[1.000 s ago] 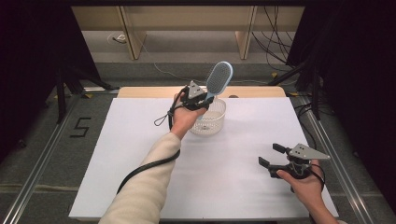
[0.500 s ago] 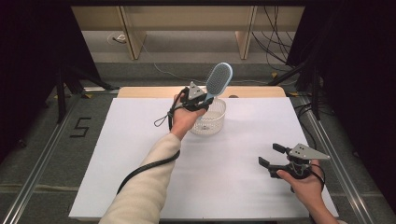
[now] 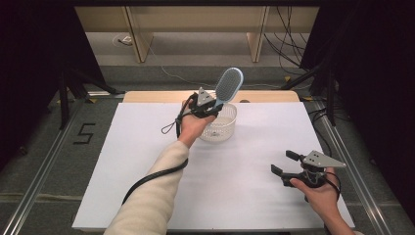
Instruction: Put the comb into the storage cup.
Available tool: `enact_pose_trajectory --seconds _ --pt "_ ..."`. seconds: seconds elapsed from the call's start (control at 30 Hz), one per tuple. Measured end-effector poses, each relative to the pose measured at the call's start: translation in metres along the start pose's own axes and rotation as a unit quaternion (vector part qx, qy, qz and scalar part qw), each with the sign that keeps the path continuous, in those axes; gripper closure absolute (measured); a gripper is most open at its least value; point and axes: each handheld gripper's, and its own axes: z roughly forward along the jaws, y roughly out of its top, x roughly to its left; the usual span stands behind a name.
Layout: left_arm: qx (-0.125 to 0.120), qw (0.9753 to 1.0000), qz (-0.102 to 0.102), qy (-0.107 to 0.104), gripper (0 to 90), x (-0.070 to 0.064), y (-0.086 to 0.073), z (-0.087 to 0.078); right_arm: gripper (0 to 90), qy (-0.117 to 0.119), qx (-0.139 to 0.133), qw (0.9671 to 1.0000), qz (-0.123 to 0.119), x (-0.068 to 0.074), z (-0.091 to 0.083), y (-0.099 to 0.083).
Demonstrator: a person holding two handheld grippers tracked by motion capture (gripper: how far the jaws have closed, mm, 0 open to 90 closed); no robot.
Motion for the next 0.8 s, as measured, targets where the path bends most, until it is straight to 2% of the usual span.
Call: enact_pose_trajectory --seconds 0.8 --pt "0.003 1.0 0.0 -0.001 69.5 0.0 -0.0054 -0.0004 16.9 -0.003 -0.001 1.0 -0.001 0.0001 0.0001 -0.0001"
